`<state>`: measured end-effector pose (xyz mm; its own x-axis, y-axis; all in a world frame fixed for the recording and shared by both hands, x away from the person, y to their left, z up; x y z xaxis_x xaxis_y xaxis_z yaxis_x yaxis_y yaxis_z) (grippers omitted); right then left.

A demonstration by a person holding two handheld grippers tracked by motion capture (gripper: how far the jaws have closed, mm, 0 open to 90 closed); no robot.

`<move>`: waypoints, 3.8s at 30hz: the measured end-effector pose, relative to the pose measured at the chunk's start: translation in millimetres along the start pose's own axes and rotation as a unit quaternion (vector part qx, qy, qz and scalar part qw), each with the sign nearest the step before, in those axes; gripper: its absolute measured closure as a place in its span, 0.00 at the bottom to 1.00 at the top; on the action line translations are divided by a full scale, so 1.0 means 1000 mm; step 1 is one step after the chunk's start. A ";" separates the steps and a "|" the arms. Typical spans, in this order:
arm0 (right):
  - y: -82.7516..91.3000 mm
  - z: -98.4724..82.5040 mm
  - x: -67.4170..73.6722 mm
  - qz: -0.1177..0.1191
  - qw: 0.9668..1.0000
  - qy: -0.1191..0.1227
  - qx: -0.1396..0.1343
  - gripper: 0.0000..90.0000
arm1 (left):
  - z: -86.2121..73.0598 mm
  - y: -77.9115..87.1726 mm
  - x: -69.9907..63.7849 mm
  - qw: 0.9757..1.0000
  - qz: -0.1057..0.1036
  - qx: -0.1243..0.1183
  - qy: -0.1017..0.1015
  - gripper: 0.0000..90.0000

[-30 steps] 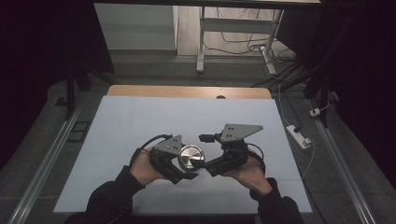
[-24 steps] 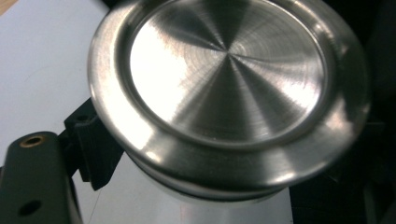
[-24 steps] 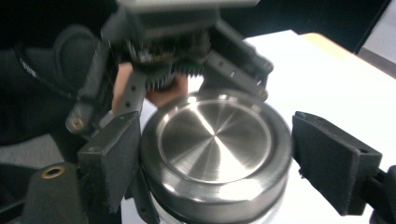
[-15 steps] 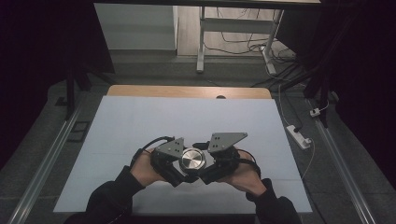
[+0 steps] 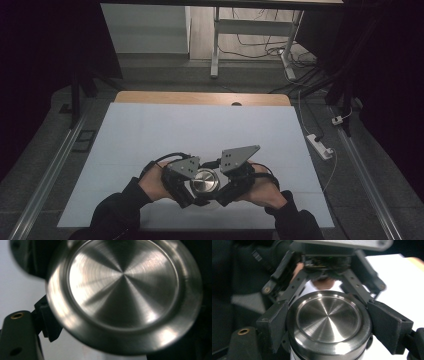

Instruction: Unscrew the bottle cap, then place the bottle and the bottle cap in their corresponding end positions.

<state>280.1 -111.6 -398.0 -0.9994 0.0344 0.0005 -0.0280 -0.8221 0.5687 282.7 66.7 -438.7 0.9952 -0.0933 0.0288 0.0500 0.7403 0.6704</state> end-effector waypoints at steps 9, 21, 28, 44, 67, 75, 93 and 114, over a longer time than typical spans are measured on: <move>-0.015 0.001 0.012 0.049 0.996 0.072 0.037 0.22 | -0.001 -0.009 -0.012 1.000 -0.001 0.008 -0.013 0.18; -0.008 0.004 -0.007 0.059 0.997 0.024 -0.050 0.19 | -0.008 0.013 -0.002 0.998 0.013 -0.050 0.023 0.18; 0.005 0.005 -0.011 0.007 0.999 0.006 -0.050 0.17 | -0.009 0.018 0.005 0.997 0.050 -0.035 0.049 0.18; -0.007 0.003 -0.004 0.004 0.999 0.018 -0.037 0.20 | -0.002 0.015 -0.001 0.999 0.048 -0.001 0.026 0.18; 0.020 0.002 -0.014 -0.047 0.994 -0.030 -0.094 0.20 | -0.013 0.021 0.013 0.992 0.104 0.021 0.070 0.18; 0.024 -0.008 -0.015 -0.073 0.991 -0.049 -0.098 0.20 | -0.019 0.025 0.020 0.987 0.128 0.030 0.090 0.18; 0.022 -0.023 -0.011 -0.100 0.988 -0.064 -0.100 0.20 | -0.026 0.029 0.041 0.979 0.165 0.038 0.117 0.18; 0.003 -0.051 -0.004 -0.101 0.987 -0.088 -0.085 0.20 | -0.033 0.025 0.077 0.968 0.200 0.046 0.142 0.18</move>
<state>282.7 -143.1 -438.1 -0.9548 0.2926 0.0520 -0.2440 -0.8717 0.4251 363.4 99.6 -444.0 0.9169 0.3852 0.1046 -0.3397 0.6155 0.7111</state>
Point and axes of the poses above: each handheld gripper's, and its own axes: y roughly backward along the jaws, z roughly out of its top, x roughly to its left, the point moved 1 cm from there along -y, roughly forward along the jaws, and after that the axes turned 1 degree about -y, right-handed, at the moved point
